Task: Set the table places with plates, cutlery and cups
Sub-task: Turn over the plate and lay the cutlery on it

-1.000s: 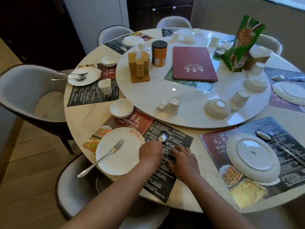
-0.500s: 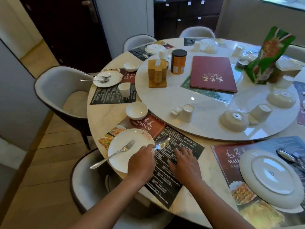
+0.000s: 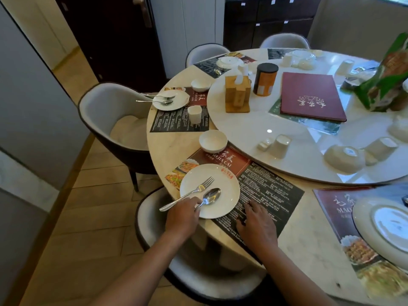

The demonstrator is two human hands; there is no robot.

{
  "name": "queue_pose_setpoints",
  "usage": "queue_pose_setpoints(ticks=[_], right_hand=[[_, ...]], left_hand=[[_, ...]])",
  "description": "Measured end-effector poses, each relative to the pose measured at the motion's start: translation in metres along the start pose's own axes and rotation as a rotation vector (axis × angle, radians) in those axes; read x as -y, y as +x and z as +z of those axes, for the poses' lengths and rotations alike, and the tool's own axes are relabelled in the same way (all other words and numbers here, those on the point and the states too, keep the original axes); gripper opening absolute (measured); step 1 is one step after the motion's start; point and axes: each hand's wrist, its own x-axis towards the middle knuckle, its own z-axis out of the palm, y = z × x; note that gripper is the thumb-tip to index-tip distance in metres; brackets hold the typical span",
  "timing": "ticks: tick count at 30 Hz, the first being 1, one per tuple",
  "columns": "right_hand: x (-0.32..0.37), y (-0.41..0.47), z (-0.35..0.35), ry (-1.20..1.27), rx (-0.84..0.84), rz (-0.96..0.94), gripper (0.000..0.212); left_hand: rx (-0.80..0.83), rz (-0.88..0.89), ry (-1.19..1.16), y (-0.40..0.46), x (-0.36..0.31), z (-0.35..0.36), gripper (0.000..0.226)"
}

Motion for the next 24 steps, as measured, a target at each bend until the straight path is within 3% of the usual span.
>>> queue_pose_setpoints(ticks=[16, 20, 24], right_hand=[[0.003, -0.001, -0.006, -0.007, 0.097, 0.057, 0.07], [0.001, 0.004, -0.01, 0.028, 0.087, 0.076, 0.062], [-0.008, 0.012, -0.022, 0.137, -0.014, 0.126, 0.048]], left_hand=[[0.034, 0.031, 0.093, 0.006, 0.009, -0.002, 0.027], [-0.052, 0.041, 0.154, 0.005, 0.001, -0.005, 0.038], [-0.1, 0.135, 0.167, 0.018, -0.024, -0.007, 0.034]])
